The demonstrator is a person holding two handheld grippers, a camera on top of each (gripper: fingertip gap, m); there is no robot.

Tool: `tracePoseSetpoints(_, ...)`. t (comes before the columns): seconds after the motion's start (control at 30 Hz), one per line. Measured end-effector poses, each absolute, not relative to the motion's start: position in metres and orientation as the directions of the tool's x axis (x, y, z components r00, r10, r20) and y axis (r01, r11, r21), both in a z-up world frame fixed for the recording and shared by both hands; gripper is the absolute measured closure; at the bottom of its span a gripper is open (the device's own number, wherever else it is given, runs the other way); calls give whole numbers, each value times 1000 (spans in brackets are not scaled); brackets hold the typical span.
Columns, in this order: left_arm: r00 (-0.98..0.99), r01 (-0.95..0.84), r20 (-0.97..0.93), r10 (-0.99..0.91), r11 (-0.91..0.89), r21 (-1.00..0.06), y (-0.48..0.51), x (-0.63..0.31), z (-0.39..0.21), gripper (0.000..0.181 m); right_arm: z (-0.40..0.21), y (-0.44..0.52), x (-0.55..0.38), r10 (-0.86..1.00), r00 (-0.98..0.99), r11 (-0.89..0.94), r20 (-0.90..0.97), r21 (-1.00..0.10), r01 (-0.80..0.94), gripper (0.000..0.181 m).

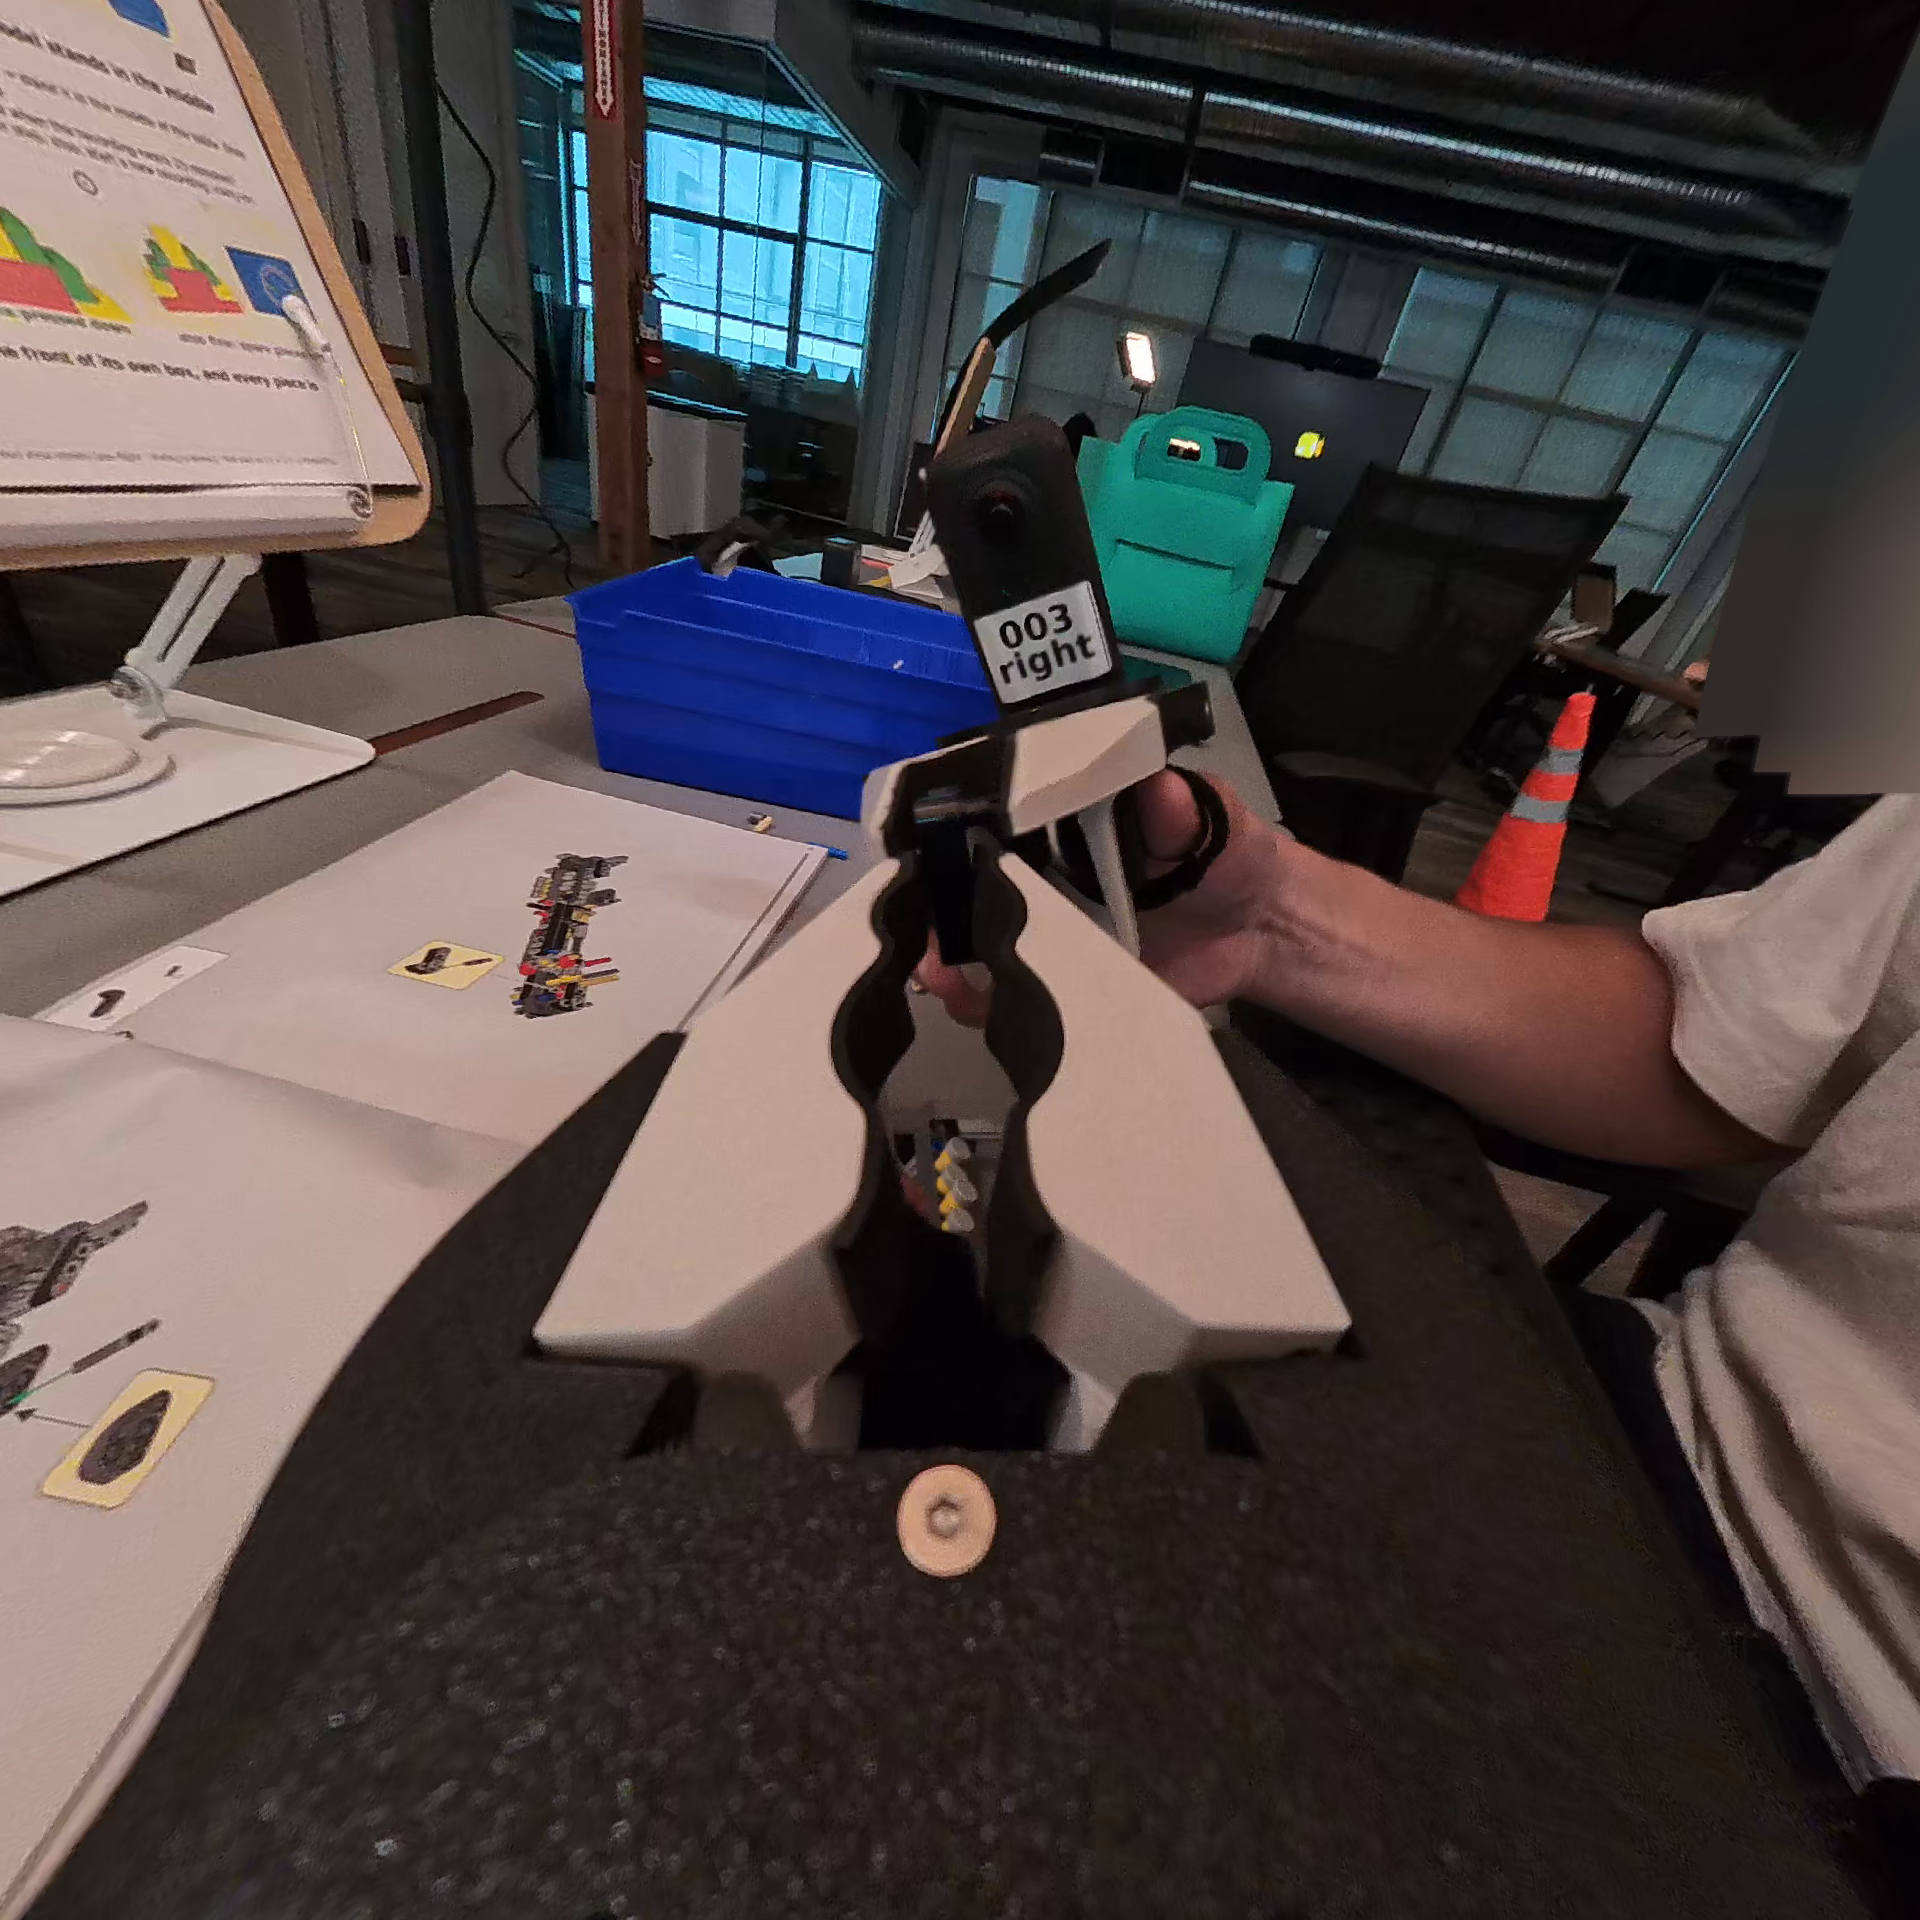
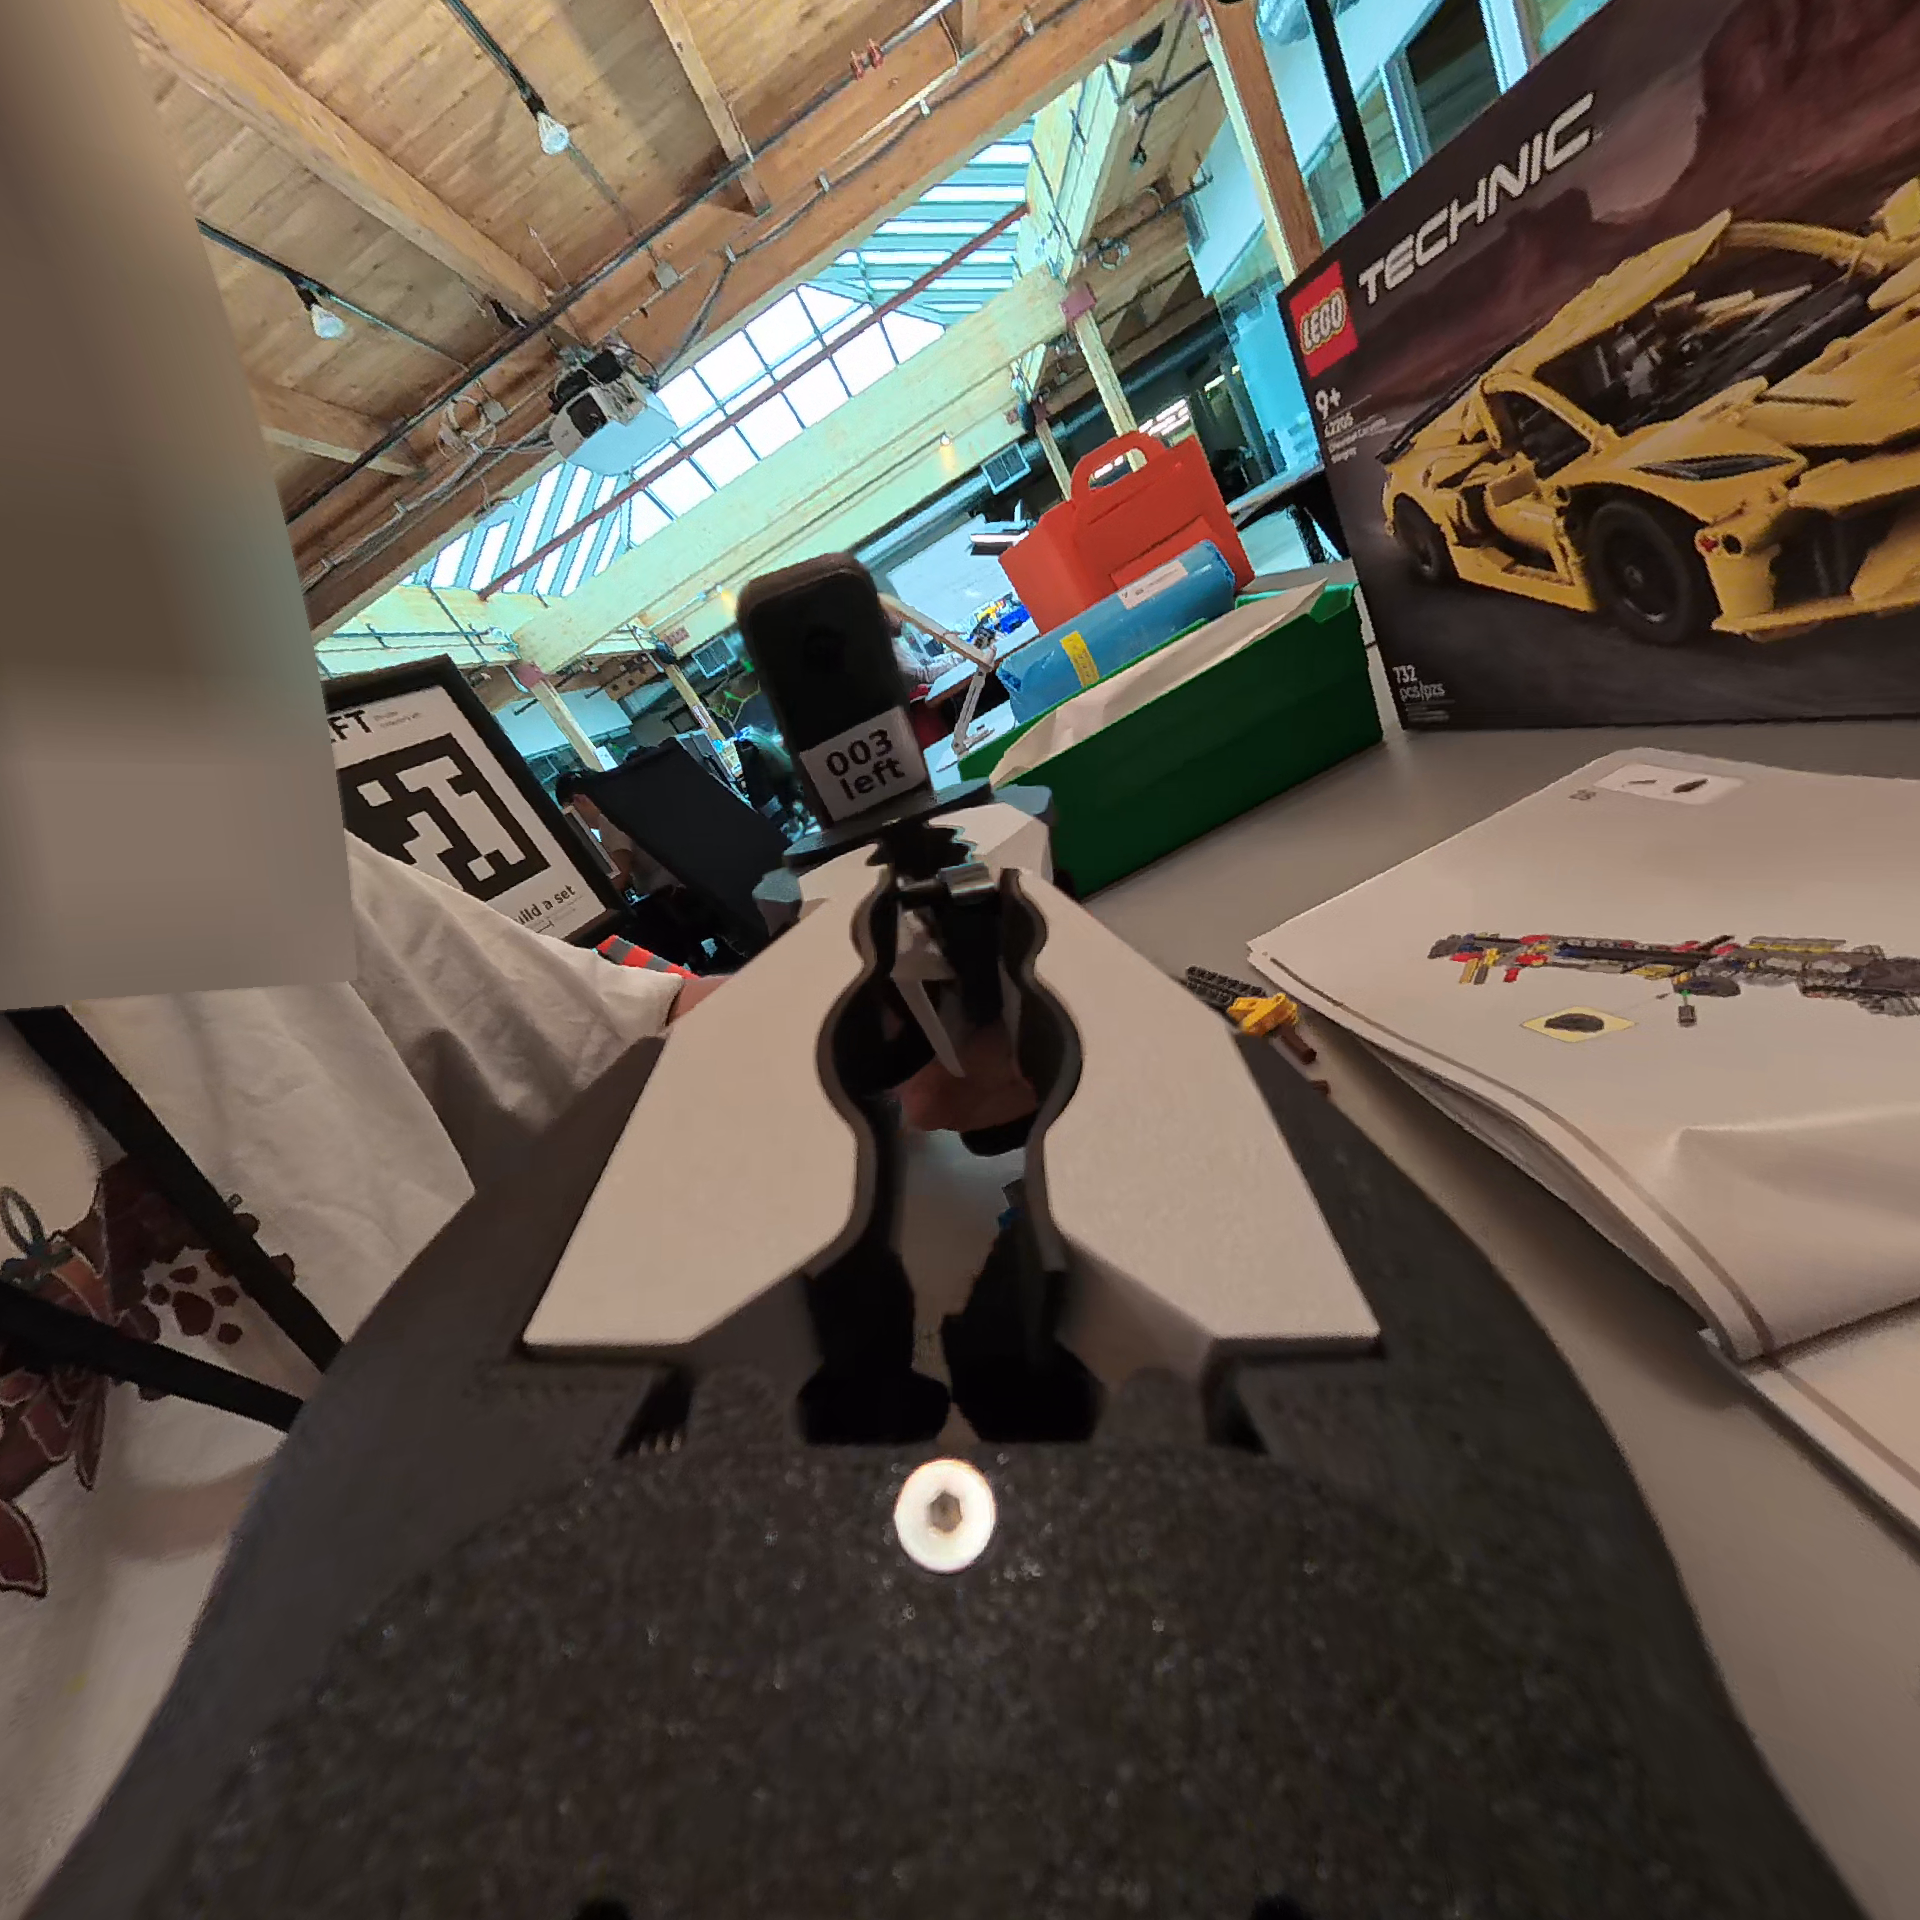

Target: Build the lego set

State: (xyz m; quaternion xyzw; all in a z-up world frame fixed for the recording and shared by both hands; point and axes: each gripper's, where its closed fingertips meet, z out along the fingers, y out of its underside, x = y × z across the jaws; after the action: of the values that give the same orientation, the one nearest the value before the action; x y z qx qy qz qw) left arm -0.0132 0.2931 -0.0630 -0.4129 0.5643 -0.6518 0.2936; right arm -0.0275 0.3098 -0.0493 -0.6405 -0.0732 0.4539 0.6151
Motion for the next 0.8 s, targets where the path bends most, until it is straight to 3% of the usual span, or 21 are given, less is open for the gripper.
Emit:
tracePoseSetpoints(0.07, -479, -77, 260, -838, -255, -964, 301, -14, -57, 174, -44, 311, -18, 640, 585, -210, -498, -846, -490, 149)
tracePoseSetpoints(0.17, -473, -82, 343, -811, -347, -934, 313, -14, -52, 174, -46, 310, -3, 603, 649, -159, -465, -867, -473, 161)
tracePoseSetpoints(0.3, -429, -127, 370, -824, -351, -928, 322, -9, -62, 174, -66, 311, 17, 471, 817, -193, -332, -943, -271, 163)
tracePoseSetpoints(0.4, -325, -184, 340, -883, -294, -938, 337, -2, -81, 174, -113, 302, 64, 260, 959, -427, -114, -904, 8, 163)
tracePoseSetpoints(0.47, -274, -210, 296, -915, -244, -947, 344, 1, -92, 175, -159, 285, 98, 183, 981, -630, 70, -758, 171, 162)
tracePoseSetpoints(0.57, -271, -212, 236, -933, -181, -960, 342, 3, -96, 175, -199, 278, 105, 224, 962, -724, 153, -635, 270, 157)
tracePoseSetpoints(0.8, -297, -196, 201, -934, -147, -970, 333, 1, -93, 175, -209, 295, 96, 366, 925, -668, 103, -663, 339, 162)
